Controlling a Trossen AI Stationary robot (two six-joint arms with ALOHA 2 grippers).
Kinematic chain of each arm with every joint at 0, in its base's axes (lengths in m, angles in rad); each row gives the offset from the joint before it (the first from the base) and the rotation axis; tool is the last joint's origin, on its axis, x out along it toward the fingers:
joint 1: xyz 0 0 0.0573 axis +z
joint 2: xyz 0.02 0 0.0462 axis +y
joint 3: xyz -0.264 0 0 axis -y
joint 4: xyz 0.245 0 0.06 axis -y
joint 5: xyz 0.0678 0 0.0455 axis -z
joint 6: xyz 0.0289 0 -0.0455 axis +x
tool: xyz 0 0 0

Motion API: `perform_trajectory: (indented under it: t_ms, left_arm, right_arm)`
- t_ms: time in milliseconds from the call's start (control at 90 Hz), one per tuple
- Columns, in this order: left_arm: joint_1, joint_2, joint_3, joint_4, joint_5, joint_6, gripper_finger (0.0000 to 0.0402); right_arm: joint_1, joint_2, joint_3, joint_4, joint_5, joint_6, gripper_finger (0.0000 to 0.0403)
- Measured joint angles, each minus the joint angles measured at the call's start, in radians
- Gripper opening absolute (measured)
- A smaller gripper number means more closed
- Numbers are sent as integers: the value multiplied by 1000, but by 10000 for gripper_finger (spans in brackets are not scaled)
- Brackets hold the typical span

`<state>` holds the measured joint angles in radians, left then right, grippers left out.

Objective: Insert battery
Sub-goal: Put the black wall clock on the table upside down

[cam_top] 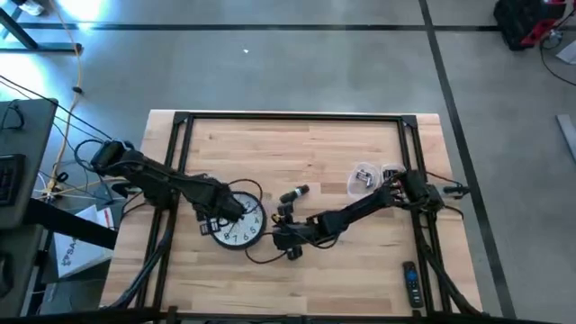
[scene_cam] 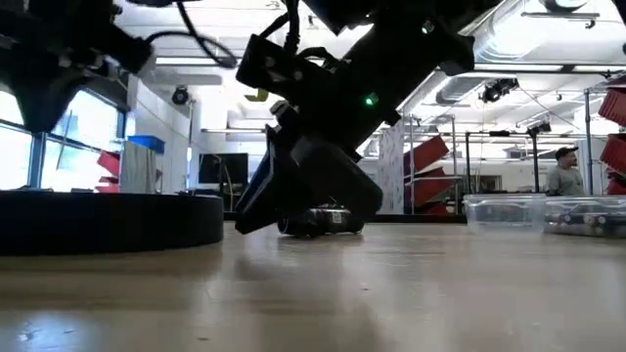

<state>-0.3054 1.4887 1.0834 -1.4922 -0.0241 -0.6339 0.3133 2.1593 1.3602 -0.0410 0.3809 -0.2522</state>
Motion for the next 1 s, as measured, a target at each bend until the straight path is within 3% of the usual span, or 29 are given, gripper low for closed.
perform_trajectory:
  t_ms: [167, 344, 622, 800, 1000]
  left_arm:
    - [12, 1, -95, 43, 103, -1, 124]
    - [12, 2, -230, 225, 100, 33, 140]
    - [-16, 2, -331, 455, -37, 170, 143]
    - [-45, 1, -352, 595, -55, 256, 143]
    - [-70, 5, -355, 642, -84, 256, 143]
  right_arm:
    - [-18, 0, 0, 17, -18, 64, 191]
    - [-29, 0, 0, 0, 3, 94, 225]
    - [-30, 13, 0, -2, 66, -92, 229]
    - [-25, 45, 1, 23, 230, -172, 229]
    - [-20, 54, 0, 23, 265, 19, 229]
